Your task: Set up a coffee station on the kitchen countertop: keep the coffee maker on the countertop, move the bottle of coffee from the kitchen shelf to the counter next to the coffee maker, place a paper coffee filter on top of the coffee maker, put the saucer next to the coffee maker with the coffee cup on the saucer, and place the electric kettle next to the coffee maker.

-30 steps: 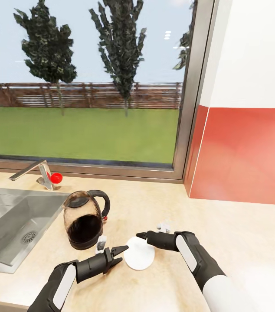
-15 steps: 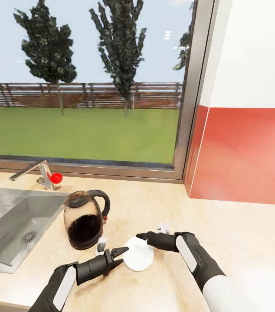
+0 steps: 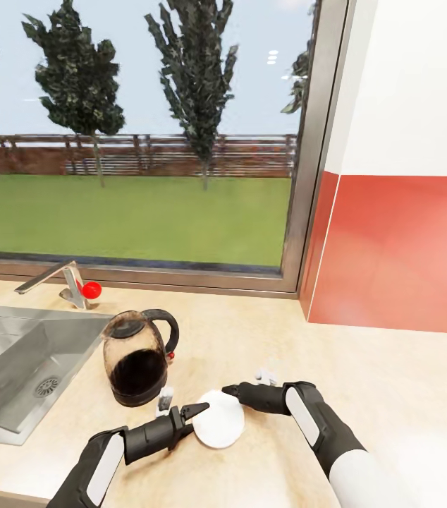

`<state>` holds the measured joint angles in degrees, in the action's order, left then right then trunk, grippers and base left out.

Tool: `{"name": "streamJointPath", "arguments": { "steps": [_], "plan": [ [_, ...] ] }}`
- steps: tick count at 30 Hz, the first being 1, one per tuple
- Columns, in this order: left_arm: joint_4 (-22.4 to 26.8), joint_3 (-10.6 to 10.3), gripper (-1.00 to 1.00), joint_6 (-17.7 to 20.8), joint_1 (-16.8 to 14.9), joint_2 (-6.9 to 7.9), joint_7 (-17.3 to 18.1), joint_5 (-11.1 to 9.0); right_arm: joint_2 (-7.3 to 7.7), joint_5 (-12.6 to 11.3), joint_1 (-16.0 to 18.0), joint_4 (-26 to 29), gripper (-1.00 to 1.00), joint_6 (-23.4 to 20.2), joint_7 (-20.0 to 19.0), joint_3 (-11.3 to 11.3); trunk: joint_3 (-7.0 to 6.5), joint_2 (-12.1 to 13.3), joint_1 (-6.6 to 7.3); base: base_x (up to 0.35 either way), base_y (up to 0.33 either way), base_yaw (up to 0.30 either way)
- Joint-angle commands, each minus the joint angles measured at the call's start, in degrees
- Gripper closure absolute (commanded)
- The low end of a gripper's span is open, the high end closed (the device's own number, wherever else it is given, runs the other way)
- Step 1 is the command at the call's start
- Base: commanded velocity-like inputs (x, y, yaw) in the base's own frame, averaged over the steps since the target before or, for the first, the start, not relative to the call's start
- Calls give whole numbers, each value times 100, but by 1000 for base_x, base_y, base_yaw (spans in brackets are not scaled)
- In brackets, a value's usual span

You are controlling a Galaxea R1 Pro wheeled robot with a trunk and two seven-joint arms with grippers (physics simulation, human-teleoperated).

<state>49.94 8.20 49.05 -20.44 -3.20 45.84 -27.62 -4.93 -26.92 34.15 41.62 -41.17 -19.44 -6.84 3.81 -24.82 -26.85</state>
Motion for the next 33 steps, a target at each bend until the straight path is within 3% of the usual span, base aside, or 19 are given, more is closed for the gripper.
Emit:
{"name": "streamJointPath", "arguments": {
  "steps": [1,13,33],
  "plan": [
    [-2,15,-100,8,-4,-9,6,85,1,38,4,2,-100,-24,-8,-2,14,-11,-4,0,0,0],
    [-2,24,-100,8,-4,-10,-194,82,0,38,4,3,-100,-23,-8,-2,14,-11,-4,0,0,0],
    [-3,18,-100,17,-4,-19,-199,64,1,38,4,4,-100,-23,-8,-2,14,-11,-4,0,0,0]
  ]
}}
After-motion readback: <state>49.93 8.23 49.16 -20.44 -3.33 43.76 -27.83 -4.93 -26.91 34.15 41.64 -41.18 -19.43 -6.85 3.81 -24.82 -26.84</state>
